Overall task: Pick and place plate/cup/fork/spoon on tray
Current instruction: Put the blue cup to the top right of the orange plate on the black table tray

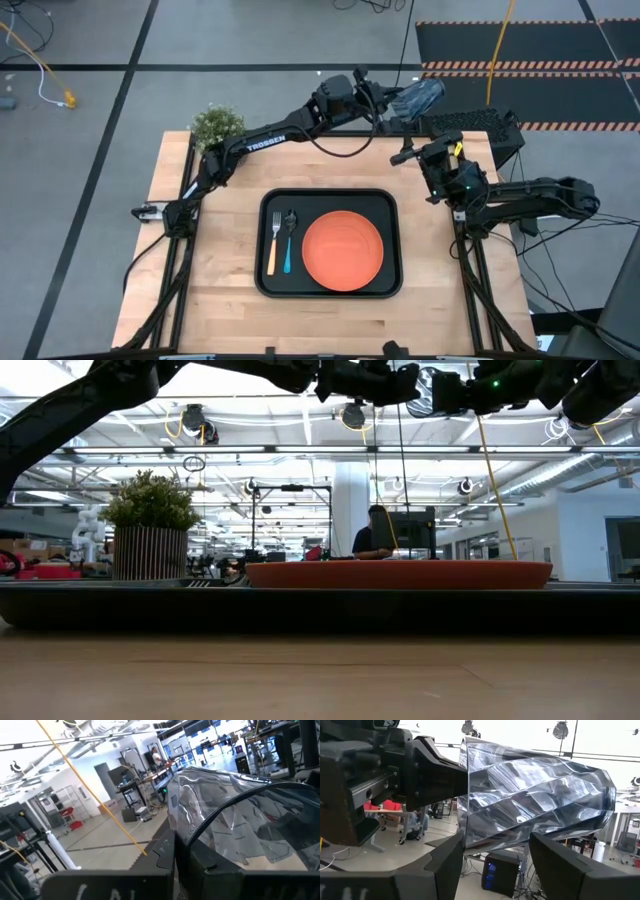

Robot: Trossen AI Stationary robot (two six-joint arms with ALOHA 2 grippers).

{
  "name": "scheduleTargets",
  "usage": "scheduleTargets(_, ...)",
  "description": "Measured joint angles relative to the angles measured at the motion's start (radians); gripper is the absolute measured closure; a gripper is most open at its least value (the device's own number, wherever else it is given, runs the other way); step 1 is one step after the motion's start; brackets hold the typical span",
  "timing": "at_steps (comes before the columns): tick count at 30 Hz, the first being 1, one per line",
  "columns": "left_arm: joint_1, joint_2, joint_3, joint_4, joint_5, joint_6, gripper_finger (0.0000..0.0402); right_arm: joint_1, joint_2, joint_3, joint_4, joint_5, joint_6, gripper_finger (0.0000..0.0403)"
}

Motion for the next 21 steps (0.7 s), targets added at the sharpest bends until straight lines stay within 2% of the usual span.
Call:
scheduleTargets(8, -0.003, -0.003, 0.001, -0.002, 0.033, 0.014, 0.0359, -0.001, -0.002, 0.0, 0.007, -0.018, -0.051, 0.0187)
scheduleTargets(21, -0.004, -0.003, 0.001, -0.008, 0.035, 0.062, 0.0356, -0.001, -0.002, -0.001, 0.009, -0.041, -0.156, 0.0187)
